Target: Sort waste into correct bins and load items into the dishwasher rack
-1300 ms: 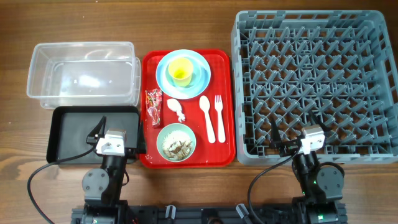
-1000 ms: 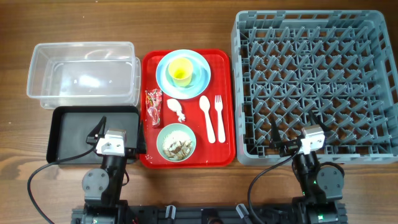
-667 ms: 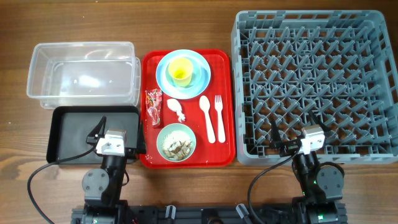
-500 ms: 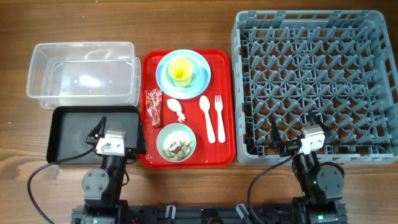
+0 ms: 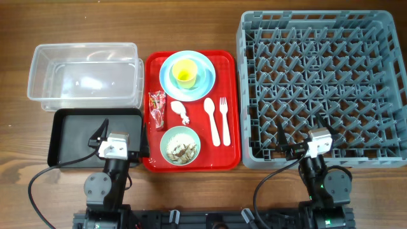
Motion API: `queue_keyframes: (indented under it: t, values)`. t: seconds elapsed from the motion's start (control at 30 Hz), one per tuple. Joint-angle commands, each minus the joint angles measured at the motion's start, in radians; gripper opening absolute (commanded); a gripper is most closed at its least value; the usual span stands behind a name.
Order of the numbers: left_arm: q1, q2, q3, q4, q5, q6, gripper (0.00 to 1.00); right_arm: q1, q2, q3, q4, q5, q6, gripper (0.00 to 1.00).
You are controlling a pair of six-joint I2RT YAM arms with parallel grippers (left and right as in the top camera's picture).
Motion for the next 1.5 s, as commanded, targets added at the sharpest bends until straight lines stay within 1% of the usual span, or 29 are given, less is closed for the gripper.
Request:
queue_keyframes:
  t: [0.0, 0.1, 0.17, 0.27, 0.47, 0.7, 0.83, 0.93, 1.03, 1.17, 1.23, 1.3, 1.37, 1.43, 1.47]
  values:
    - [-0.005, -0.010, -0.003, -0.003, -0.006, 0.019, 1.00, 0.004, 0.001, -0.001, 0.005, 0.013, -0.002, 1.00]
    - [-0.006, -0.010, -0.003, -0.008, 0.012, 0.002, 1.00, 0.004, 0.001, -0.001, 0.005, 0.013, -0.002, 1.00]
    - [-0.005, -0.010, -0.003, -0.002, 0.034, -0.045, 1.00, 0.004, 0.001, -0.001, 0.005, 0.013, -0.002, 1.00]
    - [-0.006, -0.010, -0.003, 0.005, 0.129, -0.045, 1.00, 0.004, 0.001, -0.001, 0.005, 0.013, -0.002, 1.00]
    - [-0.005, -0.010, -0.003, 0.006, 0.137, -0.050, 1.00, 0.004, 0.001, -0.001, 0.005, 0.013, -0.002, 1.00]
    - [-0.005, -0.010, 0.019, -0.003, 0.141, -0.266, 1.00, 0.004, 0.001, -0.001, 0.005, 0.013, -0.002, 1.00]
    - [-0.005, 0.031, 0.164, -0.063, 0.141, -0.278, 1.00, 0.004, 0.001, -0.001, 0.005, 0.013, -0.002, 1.00]
    - [-0.005, 0.158, 0.379, -0.190, 0.157, -0.278, 1.00, 0.004, 0.001, -0.001, 0.005, 0.013, -0.002, 1.00]
    - [-0.005, 0.383, 0.631, -0.386, 0.225, -0.278, 1.00, 0.004, 0.001, -0.001, 0.005, 0.013, -0.002, 1.00]
    - [-0.006, 0.796, 1.031, -0.753, 0.246, -0.278, 1.00, 0.004, 0.001, -0.001, 0.005, 0.013, -0.002, 1.00]
    - [-0.006, 0.960, 1.149, -0.813, 0.269, -0.282, 1.00, 0.004, 0.001, -0.001, 0.005, 0.013, -0.002, 1.00]
    - [-0.006, 1.061, 1.189, -0.834, 0.346, -0.282, 1.00, 0.004, 0.001, -0.001, 0.005, 0.013, -0.002, 1.00]
    - [-0.006, 1.164, 1.189, -0.835, 0.480, -0.282, 1.00, 0.004, 0.001, -0.001, 0.005, 0.013, -0.002, 1.00]
    - [-0.006, 1.238, 1.189, -0.850, 0.543, -0.281, 1.00, 0.004, 0.001, -0.001, 0.005, 0.013, -0.002, 1.00]
    - [-0.007, 1.267, 1.189, -0.859, 0.551, -0.281, 0.93, 0.004, 0.001, -0.001, 0.005, 0.013, -0.002, 1.00]
